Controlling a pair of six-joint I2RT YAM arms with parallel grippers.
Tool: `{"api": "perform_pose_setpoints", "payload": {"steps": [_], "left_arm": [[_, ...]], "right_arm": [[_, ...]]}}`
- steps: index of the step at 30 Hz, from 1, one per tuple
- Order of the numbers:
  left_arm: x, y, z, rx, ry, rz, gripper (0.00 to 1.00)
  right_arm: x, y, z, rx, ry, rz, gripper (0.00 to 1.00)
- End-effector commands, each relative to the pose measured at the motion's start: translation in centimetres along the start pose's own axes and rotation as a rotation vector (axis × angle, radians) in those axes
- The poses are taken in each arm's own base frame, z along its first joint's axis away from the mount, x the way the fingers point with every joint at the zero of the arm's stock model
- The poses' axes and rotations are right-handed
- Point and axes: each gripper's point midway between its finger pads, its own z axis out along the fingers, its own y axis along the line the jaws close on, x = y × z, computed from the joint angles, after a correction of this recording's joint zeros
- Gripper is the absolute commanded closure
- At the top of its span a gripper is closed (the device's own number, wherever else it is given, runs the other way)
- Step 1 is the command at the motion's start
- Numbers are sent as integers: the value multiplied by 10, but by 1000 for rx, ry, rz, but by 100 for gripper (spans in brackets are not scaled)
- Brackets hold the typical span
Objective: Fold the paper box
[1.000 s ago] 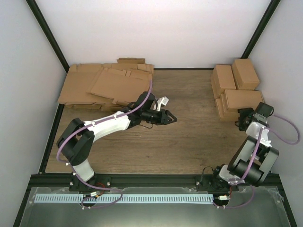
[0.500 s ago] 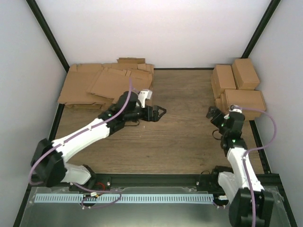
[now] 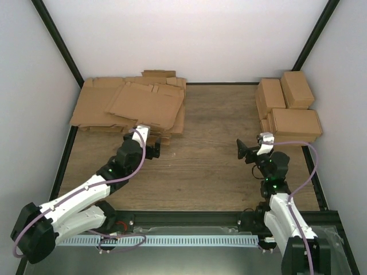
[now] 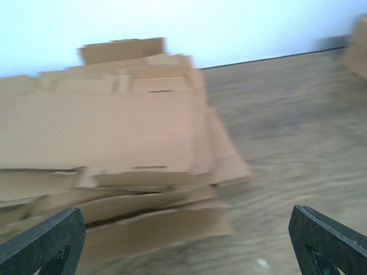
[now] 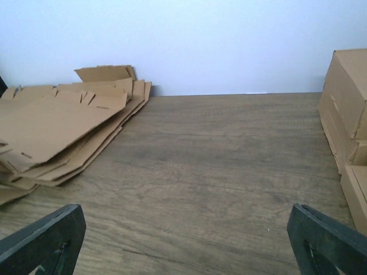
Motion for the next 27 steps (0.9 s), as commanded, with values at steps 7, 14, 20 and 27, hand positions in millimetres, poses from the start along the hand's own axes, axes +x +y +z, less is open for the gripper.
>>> {"api": "perform_pose_setpoints", "payload": {"steps": [7, 14, 20, 27], "left_arm": [[-8, 122, 9, -376, -175, -80, 0], [3, 151, 20, -477, -171, -35, 0], [5, 158, 24, -475, -191, 36, 0], [37, 186, 32, -457, -163, -37, 0]], "right_arm": [[-6, -7, 7, 27, -159, -110, 0], [-2, -19, 26, 53, -143, -101, 0], [-4, -20, 39, 37, -139, -105, 0], [-1, -20, 60, 1, -89, -116, 0]]}}
